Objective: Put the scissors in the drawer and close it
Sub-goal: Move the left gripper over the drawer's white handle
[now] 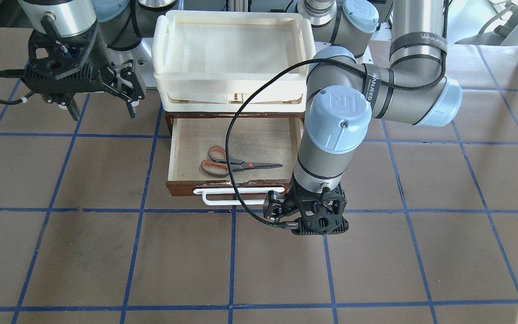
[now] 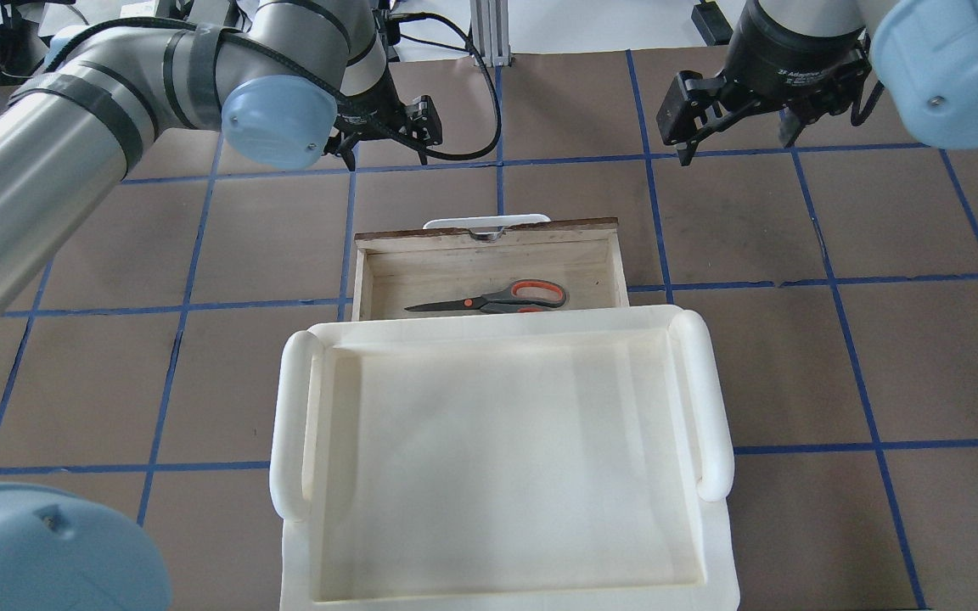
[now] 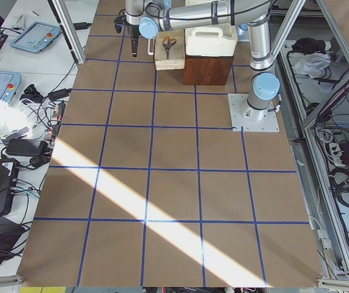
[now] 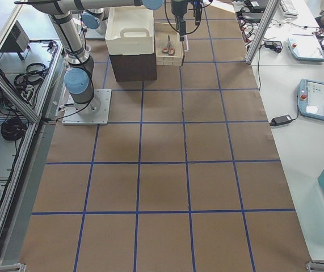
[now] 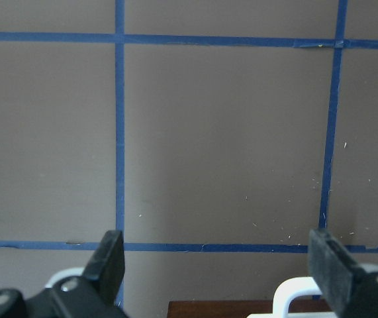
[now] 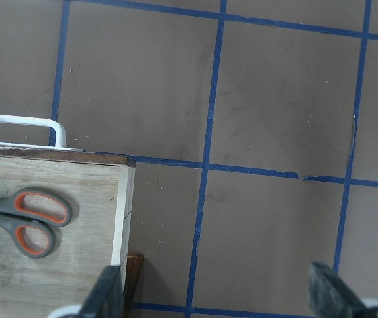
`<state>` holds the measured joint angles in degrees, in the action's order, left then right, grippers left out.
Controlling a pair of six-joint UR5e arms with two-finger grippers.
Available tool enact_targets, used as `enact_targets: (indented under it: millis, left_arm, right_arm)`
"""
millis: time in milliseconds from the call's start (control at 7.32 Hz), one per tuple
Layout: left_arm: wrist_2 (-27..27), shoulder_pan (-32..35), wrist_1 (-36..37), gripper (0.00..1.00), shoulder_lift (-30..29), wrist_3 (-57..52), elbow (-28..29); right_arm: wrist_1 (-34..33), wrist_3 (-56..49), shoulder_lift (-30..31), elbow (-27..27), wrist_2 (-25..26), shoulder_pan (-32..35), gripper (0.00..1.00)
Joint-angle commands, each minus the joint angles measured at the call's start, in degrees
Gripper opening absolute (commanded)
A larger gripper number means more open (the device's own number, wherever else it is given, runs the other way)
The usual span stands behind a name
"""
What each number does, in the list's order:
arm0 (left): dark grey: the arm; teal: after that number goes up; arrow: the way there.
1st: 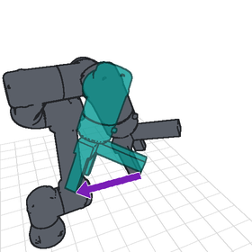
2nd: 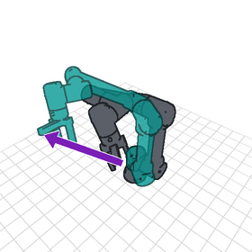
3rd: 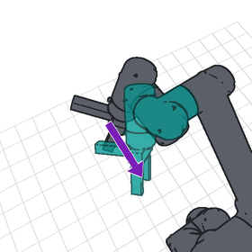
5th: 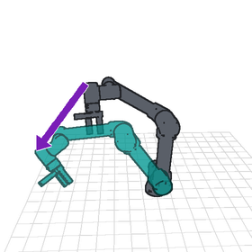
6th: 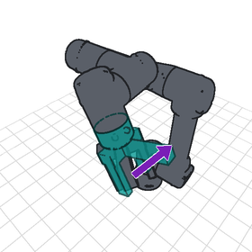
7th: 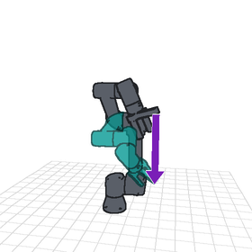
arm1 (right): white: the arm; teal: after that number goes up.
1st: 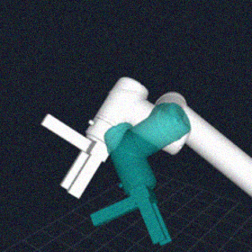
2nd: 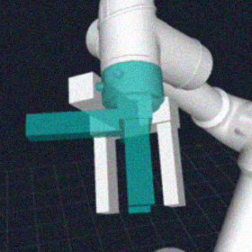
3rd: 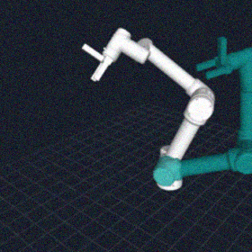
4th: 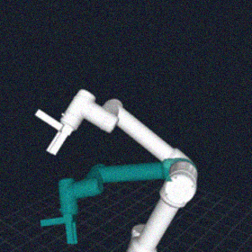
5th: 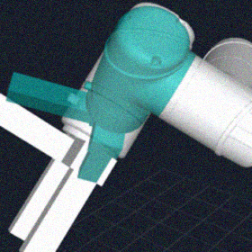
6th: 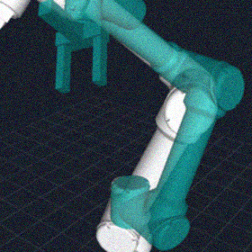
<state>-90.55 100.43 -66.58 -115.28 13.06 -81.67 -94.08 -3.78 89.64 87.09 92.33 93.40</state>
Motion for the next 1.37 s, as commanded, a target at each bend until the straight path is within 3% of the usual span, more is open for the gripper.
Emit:
enact_targets:
  millis: [0, 410, 683, 1230]
  left_arm:
    - [-0.1, 3.4, 0.9, 1.0, -3.1, 3.1, 0.9]
    - [-0.2, 5.6, -0.5, 1.0, -5.8, 5.4, 1.1]
    - [-0.2, 6.0, -6.4, 1.0, -5.8, 6.0, 1.1]
    - [1.3, 6.4, -11.4, 1.0, -4.0, 6.9, 1.2]
  right_arm:
    - [0.0, 0.0, 0.0, 0.3, 0.0, 0.0, 1.0]
    - [0.1, -0.2, -0.1, 0.4, 0.0, 0.0, 1.0]
    - [0.0, -0.3, 0.0, 0.9, -0.1, -0.1, 1.0]
    - [-0.1, -0.4, 0.0, 1.1, -0.4, -0.1, 1.0]
